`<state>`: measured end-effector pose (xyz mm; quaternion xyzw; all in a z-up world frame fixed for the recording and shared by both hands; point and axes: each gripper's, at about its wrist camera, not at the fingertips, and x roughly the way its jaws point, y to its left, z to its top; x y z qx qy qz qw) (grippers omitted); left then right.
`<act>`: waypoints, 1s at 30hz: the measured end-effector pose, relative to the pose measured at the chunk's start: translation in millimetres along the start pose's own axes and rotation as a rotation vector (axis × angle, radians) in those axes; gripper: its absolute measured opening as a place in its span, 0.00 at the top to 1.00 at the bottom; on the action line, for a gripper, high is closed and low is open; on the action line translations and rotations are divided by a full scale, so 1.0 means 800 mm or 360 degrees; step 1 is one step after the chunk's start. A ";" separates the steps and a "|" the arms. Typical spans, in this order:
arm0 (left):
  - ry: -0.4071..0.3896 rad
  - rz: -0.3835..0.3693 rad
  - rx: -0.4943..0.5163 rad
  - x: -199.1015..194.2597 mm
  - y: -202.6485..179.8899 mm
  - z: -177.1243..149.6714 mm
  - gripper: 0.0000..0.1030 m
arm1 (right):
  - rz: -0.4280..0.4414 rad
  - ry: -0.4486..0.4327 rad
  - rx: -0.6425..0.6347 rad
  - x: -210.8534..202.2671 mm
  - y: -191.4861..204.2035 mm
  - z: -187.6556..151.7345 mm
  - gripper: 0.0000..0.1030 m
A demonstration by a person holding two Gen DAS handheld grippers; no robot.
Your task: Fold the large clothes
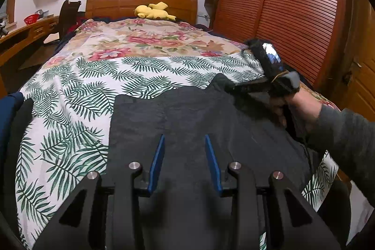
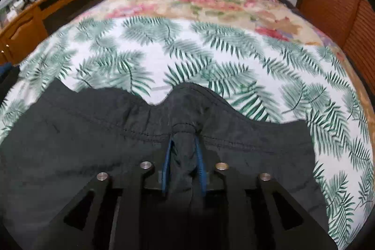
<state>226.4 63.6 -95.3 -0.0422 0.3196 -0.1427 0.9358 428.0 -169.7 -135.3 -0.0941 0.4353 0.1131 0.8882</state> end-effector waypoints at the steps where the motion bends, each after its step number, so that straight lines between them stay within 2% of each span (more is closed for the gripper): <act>1: 0.0003 -0.0002 0.0003 0.001 -0.001 0.001 0.67 | 0.0000 -0.0016 -0.0011 -0.009 -0.001 0.001 0.69; 3: 0.0007 -0.0006 0.0010 0.003 -0.004 0.001 0.67 | -0.0018 -0.0082 -0.0042 -0.036 -0.012 0.002 0.56; 5: 0.0008 -0.0006 0.0014 0.003 -0.006 0.001 0.67 | -0.0044 -0.0110 -0.0040 -0.054 -0.028 0.002 0.54; 8: 0.0010 -0.0008 0.0023 0.004 -0.011 0.002 0.67 | -0.0110 -0.0095 0.0001 -0.068 -0.066 -0.002 0.53; 12: 0.0011 -0.0005 0.0029 0.005 -0.012 0.002 0.67 | -0.0207 -0.0012 0.0126 -0.061 -0.128 -0.016 0.53; 15: 0.0011 -0.0007 0.0036 0.006 -0.014 0.002 0.67 | -0.0228 0.0043 0.0243 -0.049 -0.167 -0.033 0.53; 19: 0.0014 -0.0010 0.0047 0.006 -0.018 0.002 0.67 | -0.0229 0.0123 0.0327 -0.029 -0.193 -0.053 0.53; 24: 0.0030 -0.0015 0.0057 0.012 -0.020 0.000 0.67 | -0.0126 0.0186 0.0460 -0.009 -0.210 -0.071 0.53; 30: 0.0047 -0.0013 0.0063 0.015 -0.022 -0.001 0.67 | 0.0000 0.0227 0.0474 0.002 -0.207 -0.068 0.54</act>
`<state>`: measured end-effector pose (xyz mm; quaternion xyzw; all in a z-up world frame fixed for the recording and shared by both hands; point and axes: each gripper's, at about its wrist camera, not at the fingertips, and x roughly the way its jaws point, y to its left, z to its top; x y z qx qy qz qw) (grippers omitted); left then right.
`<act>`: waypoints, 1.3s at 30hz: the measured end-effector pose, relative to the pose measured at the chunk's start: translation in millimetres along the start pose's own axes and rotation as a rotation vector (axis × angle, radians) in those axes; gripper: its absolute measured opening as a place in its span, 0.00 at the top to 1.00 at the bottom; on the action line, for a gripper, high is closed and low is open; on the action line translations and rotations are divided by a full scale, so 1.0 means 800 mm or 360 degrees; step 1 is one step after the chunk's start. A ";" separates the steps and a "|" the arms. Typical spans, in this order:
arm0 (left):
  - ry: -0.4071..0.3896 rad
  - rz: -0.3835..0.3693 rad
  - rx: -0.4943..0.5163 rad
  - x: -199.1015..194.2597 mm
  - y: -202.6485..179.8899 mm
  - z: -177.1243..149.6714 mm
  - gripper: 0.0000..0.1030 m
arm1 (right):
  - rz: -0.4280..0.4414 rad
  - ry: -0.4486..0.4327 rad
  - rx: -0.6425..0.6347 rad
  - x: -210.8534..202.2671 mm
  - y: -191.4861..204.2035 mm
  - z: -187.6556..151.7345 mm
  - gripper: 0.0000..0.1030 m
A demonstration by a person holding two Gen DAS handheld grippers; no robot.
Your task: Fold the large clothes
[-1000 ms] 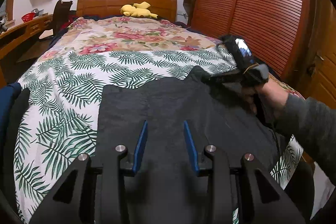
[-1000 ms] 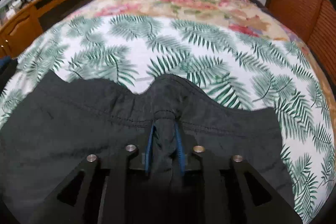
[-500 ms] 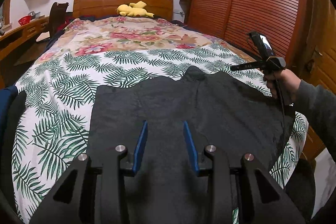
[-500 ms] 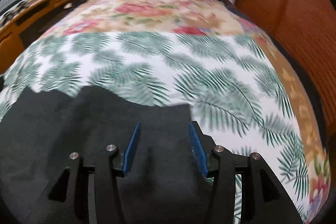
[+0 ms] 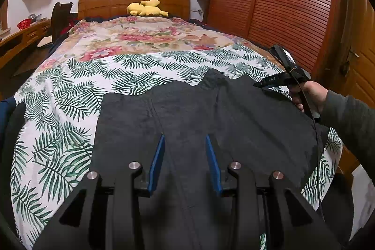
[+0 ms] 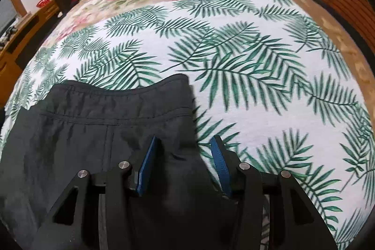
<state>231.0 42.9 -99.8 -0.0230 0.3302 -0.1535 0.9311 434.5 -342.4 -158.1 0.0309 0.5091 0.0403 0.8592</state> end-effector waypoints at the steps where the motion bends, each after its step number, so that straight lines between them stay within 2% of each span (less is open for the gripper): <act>1: 0.0002 0.0000 -0.0002 0.000 0.000 0.000 0.67 | 0.0020 0.0014 -0.0019 0.003 0.003 0.000 0.56; 3: 0.0004 -0.0001 -0.0003 0.000 -0.001 0.000 0.67 | 0.0030 0.0007 -0.0084 0.003 0.013 0.000 0.78; 5: 0.0005 -0.0002 -0.0001 0.000 -0.003 0.000 0.67 | -0.0011 -0.0056 -0.0136 -0.005 0.020 0.000 0.89; 8: 0.0005 -0.0003 0.0003 -0.001 -0.005 0.001 0.67 | -0.0166 -0.0249 -0.0079 -0.034 0.016 0.006 0.92; 9: 0.0003 -0.0005 0.0005 -0.002 -0.006 0.001 0.67 | -0.0226 -0.0278 -0.0037 -0.042 0.011 0.009 0.93; 11: -0.0003 -0.0008 0.0012 -0.005 -0.009 0.001 0.67 | -0.0241 -0.0236 0.0005 -0.041 0.003 0.013 0.93; 12: -0.0005 -0.0008 0.0015 -0.006 -0.010 0.001 0.67 | -0.0255 -0.0208 0.0005 -0.041 0.002 0.013 0.92; 14: -0.0013 -0.0011 0.0017 -0.009 -0.013 0.001 0.67 | -0.0272 -0.0244 -0.0050 -0.049 0.009 0.010 0.92; 17: -0.0019 -0.0017 0.0021 -0.015 -0.019 -0.002 0.67 | -0.0304 -0.0270 -0.0113 -0.069 0.018 0.003 0.80; 20: -0.0024 -0.0024 0.0039 -0.020 -0.030 -0.005 0.67 | -0.0281 -0.0314 -0.0183 -0.096 0.027 -0.010 0.65; 24: -0.0035 -0.0028 0.0069 -0.028 -0.049 -0.009 0.67 | -0.0238 -0.0352 -0.0287 -0.133 0.042 -0.052 0.56; 30: -0.0045 -0.0027 0.0111 -0.044 -0.076 -0.011 0.67 | -0.0165 -0.0320 -0.0424 -0.170 0.065 -0.126 0.54; 36: -0.0060 -0.0021 0.0118 -0.060 -0.096 -0.014 0.67 | -0.0072 -0.0311 -0.0469 -0.194 0.077 -0.197 0.54; 39: -0.0058 -0.0015 0.0126 -0.064 -0.106 -0.018 0.67 | -0.0068 -0.0301 -0.0462 -0.199 0.072 -0.226 0.52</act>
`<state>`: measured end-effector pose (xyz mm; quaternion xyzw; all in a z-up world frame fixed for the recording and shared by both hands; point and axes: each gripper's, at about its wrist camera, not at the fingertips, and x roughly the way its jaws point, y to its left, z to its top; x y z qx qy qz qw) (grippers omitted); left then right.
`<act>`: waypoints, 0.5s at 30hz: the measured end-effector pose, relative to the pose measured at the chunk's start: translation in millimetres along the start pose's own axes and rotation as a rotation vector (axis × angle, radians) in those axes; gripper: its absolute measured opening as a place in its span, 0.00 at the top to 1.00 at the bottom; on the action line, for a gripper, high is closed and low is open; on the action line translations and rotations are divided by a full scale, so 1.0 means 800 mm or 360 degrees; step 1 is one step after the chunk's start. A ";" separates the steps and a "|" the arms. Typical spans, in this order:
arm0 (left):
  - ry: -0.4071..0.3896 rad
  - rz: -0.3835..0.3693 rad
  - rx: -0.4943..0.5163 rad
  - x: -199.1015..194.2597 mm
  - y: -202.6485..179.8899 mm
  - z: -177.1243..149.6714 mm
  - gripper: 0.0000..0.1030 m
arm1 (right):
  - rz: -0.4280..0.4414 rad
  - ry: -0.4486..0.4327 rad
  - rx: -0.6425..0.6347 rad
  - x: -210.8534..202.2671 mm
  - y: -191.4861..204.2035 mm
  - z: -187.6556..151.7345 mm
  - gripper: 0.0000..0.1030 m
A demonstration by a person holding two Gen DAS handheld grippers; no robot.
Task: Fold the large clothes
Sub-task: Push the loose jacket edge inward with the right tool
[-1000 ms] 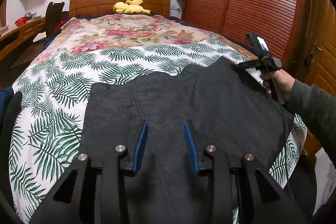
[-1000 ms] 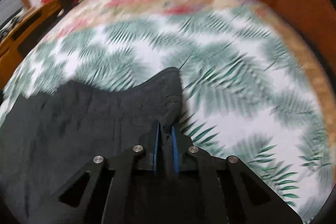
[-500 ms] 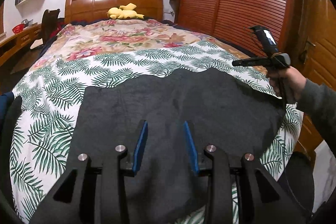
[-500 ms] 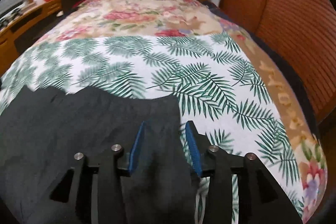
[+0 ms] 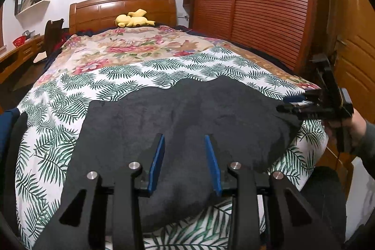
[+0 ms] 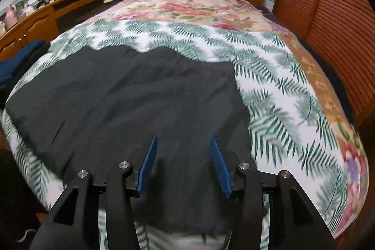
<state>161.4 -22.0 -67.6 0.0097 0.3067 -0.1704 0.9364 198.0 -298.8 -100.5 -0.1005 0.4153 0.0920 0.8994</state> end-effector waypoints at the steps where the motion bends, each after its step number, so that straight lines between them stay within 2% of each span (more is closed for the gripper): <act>1: 0.0007 -0.0001 0.0008 0.000 -0.004 -0.001 0.67 | -0.0007 0.0000 0.0004 -0.002 0.000 -0.005 0.50; 9: 0.0069 -0.0023 0.0070 0.016 -0.035 -0.004 0.67 | -0.0101 0.0008 0.0098 -0.011 -0.033 -0.044 0.40; 11: 0.0085 -0.0039 0.0087 0.022 -0.044 -0.004 0.67 | -0.0108 0.0011 0.0138 -0.012 -0.044 -0.049 0.38; 14: 0.0109 -0.0050 0.0117 0.031 -0.054 -0.006 0.67 | -0.0215 -0.0047 0.0169 -0.018 -0.055 -0.056 0.38; 15: 0.0127 -0.0050 0.0121 0.037 -0.056 -0.007 0.67 | -0.0195 -0.0040 0.0197 -0.017 -0.062 -0.058 0.37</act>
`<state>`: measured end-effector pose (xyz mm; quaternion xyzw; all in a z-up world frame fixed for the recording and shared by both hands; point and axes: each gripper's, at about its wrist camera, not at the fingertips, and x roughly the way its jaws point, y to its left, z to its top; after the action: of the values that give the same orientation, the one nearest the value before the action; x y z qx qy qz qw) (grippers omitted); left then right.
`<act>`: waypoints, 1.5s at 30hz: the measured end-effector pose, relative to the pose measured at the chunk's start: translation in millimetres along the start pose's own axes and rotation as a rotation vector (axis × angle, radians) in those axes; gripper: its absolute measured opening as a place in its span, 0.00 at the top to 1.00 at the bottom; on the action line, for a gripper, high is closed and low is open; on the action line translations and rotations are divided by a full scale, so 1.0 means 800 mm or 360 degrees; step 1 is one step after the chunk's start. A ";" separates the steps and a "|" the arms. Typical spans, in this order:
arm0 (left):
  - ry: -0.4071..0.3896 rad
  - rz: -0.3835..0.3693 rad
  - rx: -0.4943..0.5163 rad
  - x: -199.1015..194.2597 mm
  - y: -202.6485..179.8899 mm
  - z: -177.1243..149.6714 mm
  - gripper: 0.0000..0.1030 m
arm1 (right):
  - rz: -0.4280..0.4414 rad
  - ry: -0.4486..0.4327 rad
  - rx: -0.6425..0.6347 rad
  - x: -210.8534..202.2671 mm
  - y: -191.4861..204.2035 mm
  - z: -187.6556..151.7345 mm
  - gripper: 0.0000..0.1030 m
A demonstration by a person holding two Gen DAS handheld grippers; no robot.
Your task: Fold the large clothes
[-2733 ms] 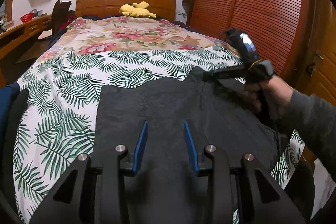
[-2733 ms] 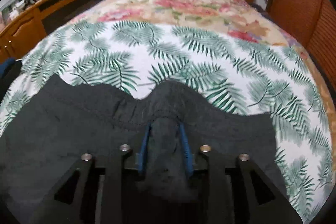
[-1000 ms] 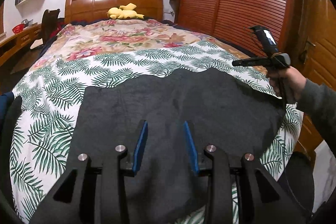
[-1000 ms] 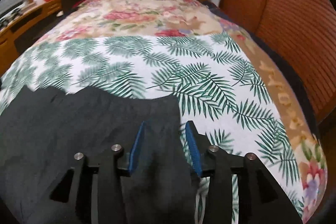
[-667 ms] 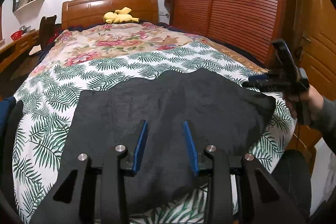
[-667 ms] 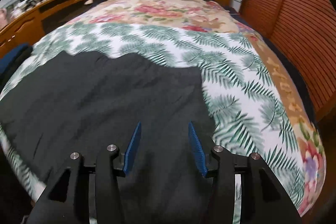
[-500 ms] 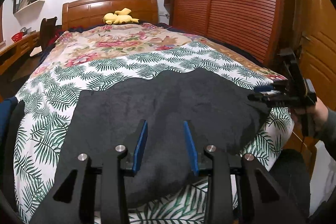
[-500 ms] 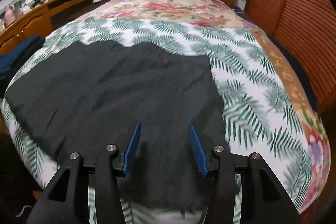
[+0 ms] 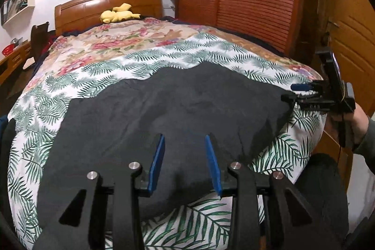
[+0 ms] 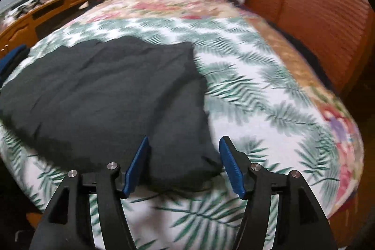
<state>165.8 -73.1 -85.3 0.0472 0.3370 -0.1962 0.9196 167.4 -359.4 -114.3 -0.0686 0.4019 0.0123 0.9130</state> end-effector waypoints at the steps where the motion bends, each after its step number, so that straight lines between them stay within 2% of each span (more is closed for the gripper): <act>1: 0.0016 -0.0002 0.0003 0.005 -0.002 -0.001 0.67 | 0.0023 0.0020 0.0024 0.002 -0.005 -0.002 0.37; 10: 0.0148 0.0000 0.0037 0.042 -0.013 -0.012 0.67 | 0.0233 0.0131 0.0291 0.033 -0.030 -0.017 0.36; 12: 0.0175 0.0007 0.0035 0.049 -0.013 -0.014 0.67 | 0.0293 0.0204 0.0344 0.045 -0.032 -0.020 0.36; 23: 0.0224 0.0014 0.0024 0.063 -0.008 -0.020 0.67 | 0.0430 0.0191 0.0478 0.057 -0.033 -0.015 0.36; 27: 0.0222 0.0015 0.0016 0.062 -0.006 -0.020 0.67 | 0.0527 0.0200 0.0485 0.060 -0.032 -0.011 0.54; 35: 0.0201 0.0015 0.0012 0.058 -0.005 -0.017 0.67 | 0.0510 0.0174 0.0455 0.060 -0.028 -0.009 0.56; 37: 0.0205 0.0018 0.0021 0.056 -0.005 -0.017 0.67 | 0.0507 0.0153 0.0440 0.056 -0.028 -0.006 0.63; 39: 0.0202 0.0024 0.0020 0.055 -0.004 -0.017 0.67 | 0.0502 0.0136 0.0426 0.054 -0.026 -0.002 0.74; 41: 0.0199 0.0030 0.0007 0.054 0.000 -0.017 0.67 | 0.0479 0.0070 0.0398 0.044 -0.024 0.003 0.81; 45: 0.0168 0.0035 -0.0012 0.045 0.005 -0.014 0.67 | 0.0491 -0.0082 0.0357 0.017 -0.014 0.018 0.82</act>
<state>185.5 -78.4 -117.3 0.0577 0.3852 -0.1822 0.9028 187.9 -368.5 -113.2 0.0962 0.3830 0.1089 0.9123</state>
